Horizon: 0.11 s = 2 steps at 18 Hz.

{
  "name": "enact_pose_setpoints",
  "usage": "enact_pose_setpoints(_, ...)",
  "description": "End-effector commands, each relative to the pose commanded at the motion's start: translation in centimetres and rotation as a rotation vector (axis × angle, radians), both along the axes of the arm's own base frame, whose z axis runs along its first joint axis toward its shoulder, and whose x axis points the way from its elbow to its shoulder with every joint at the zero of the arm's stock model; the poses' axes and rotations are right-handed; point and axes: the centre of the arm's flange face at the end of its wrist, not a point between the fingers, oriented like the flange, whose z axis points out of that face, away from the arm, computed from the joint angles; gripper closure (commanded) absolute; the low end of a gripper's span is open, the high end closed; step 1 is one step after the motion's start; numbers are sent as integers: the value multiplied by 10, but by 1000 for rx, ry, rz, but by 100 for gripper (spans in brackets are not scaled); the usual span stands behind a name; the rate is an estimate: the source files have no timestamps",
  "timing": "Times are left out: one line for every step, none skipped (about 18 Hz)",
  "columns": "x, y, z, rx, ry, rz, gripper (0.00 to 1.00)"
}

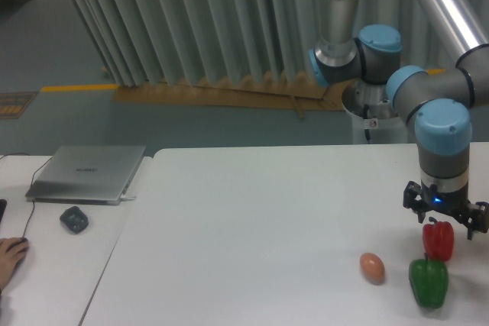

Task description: Place the red pepper on the table

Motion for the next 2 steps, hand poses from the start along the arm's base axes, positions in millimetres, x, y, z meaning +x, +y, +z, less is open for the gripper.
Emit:
enact_pose_setpoints(0,0,-1,0,-2,0,0)
enact_pose_setpoints(0,0,-1,1,-3,0,0)
